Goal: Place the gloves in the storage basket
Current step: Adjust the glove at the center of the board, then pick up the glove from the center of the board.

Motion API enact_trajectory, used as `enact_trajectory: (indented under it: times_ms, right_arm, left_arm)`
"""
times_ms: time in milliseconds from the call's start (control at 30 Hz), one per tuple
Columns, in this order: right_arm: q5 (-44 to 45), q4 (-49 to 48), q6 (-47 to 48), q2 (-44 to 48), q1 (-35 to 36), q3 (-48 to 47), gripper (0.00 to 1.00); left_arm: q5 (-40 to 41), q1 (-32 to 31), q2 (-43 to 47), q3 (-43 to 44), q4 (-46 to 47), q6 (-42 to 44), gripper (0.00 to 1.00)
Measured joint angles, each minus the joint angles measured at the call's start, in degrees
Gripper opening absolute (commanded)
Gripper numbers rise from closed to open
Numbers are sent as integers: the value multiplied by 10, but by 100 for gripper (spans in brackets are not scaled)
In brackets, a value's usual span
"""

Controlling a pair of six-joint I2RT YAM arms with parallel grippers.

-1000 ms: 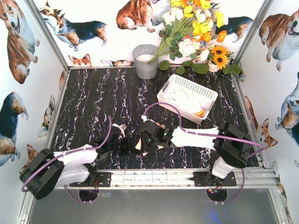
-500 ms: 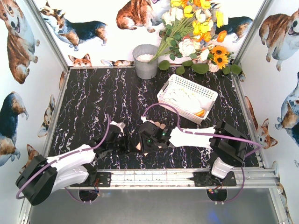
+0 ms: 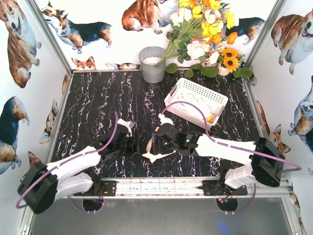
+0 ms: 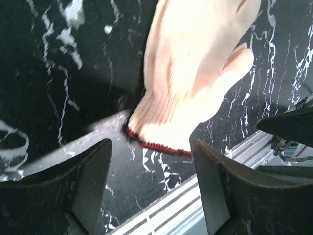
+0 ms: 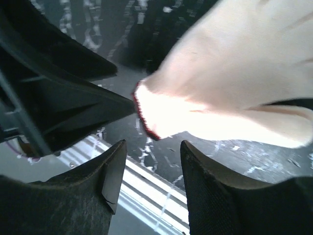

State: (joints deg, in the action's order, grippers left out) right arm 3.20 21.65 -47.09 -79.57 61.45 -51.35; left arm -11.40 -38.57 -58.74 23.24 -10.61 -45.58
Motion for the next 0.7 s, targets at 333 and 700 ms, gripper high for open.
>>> enact_trajectory:
  times_ms: [333,700]
  right_arm:
    - [33,25,-61,35,-26,87,45]
    - [47,-3,-87,22,-38,119,34]
  left_arm:
    - [-28,0,-141,57,60,58,59]
    - [-92,0,-198,48,126,54,41]
